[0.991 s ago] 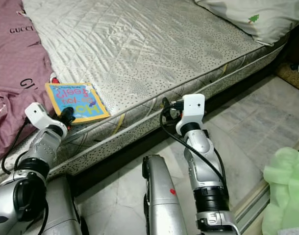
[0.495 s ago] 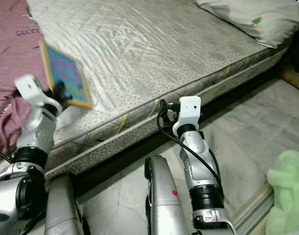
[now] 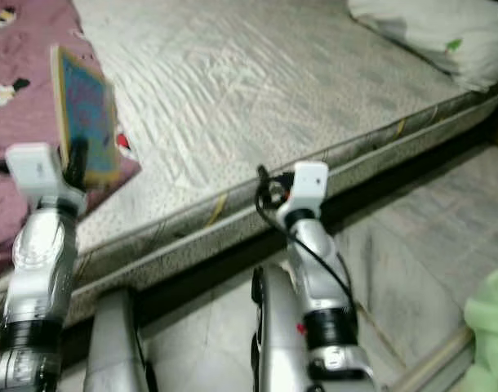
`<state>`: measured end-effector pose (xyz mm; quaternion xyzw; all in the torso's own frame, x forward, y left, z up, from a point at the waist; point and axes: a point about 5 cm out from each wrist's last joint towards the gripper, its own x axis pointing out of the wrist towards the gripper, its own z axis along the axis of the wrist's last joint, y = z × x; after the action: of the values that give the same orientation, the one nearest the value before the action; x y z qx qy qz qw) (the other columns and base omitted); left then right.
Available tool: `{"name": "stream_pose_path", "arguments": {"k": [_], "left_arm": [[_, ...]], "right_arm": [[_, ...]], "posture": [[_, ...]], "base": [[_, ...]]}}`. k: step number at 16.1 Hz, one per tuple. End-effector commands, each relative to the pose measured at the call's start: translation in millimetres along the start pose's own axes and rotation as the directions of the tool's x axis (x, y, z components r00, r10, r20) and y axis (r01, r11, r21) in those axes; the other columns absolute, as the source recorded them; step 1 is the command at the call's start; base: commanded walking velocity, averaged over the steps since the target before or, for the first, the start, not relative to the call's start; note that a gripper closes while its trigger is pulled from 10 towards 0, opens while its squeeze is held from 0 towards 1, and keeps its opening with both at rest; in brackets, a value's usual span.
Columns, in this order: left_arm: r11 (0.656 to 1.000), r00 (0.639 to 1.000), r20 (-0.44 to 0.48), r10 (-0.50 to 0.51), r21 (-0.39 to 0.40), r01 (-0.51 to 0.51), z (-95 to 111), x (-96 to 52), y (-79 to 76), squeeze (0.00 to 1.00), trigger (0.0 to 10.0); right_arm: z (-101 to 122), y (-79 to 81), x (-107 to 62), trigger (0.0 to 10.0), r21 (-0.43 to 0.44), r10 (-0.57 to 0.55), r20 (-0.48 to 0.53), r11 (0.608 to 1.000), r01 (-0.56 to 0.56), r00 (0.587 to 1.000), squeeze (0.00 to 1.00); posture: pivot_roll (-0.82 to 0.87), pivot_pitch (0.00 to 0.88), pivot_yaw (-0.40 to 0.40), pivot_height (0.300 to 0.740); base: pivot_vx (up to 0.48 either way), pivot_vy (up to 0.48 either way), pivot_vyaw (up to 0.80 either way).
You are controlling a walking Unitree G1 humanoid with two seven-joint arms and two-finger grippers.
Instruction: Clean up the room
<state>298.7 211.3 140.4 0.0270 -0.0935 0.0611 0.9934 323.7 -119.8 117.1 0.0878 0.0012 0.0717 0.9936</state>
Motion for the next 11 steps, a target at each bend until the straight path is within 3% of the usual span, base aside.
{"name": "stream_pose_path", "arguments": {"k": [1, 2, 3, 5, 8, 11], "left_arm": [[0.998, 1.0, -0.002, 0.023, 0.054, -0.023, 0.5, -8.4, -3.0, 0.0, 2.6], [0.995, 1.0, 0.002, 0.027, 0.099, -0.027, -2.7, -18.2, -7.7, 0.0, 10.0], [0.988, 0.999, 0.007, 0.048, 0.145, -0.048, -3.6, -24.4, -11.2, 0.0, 10.0], [0.988, 0.998, 0.026, 0.054, 0.145, -0.057, 2.1, -27.7, -17.2, 0.0, 10.0], [0.994, 1.0, -0.025, -0.005, 0.113, 0.007, 1.7, -26.9, -25.8, 0.0, 10.0], [0.996, 1.0, -0.022, 0.015, 0.091, -0.013, 2.2, -22.5, -22.1, 0.0, 10.0]], "right_arm": [[2.1, 0.6, 2.2, 10.0, 0.06, -0.005, -0.002, 0.998, 0.005, 1.0, 0.0], [-1.1, 4.1, 2.2, 10.0, 0.079, 0.005, -0.012, 0.997, -0.004, 1.0, 0.0], [-3.4, 9.5, 1.8, 10.0, 0.092, 0.033, -0.012, 0.995, -0.032, 0.999, 0.0], [1.7, 16.3, 2.7, 10.0, 0.094, 0.082, 0.02, 0.992, -0.084, 0.996, 0.0], [9.1, 16.0, 8.3, 10.0, 0.107, 0.089, 0.043, 0.99, -0.093, 0.995, 0.0], [11.3, 12.8, 9.5, 10.0, 0.104, 0.082, 0.051, 0.991, -0.087, 0.995, 0.0]], "posture": [[0.0, 0.0, -0.008, 0.485], [0.0, 0.0, -0.01, 0.485], [0.0, 0.0, -0.01, 0.485], [0.01, 0.0, -0.015, 0.495], [0.0, 0.0, -0.007, 0.534], [0.0, 0.0, -0.003, 0.568]], "base": [[0.0, 0.0, 0.0], [0.0, 0.0, 0.0], [0.0, 0.0, 0.0], [0.0, 0.0, 0.0], [0.0, 0.0, 0.0], [0.0, 0.0, 0.0]]}}
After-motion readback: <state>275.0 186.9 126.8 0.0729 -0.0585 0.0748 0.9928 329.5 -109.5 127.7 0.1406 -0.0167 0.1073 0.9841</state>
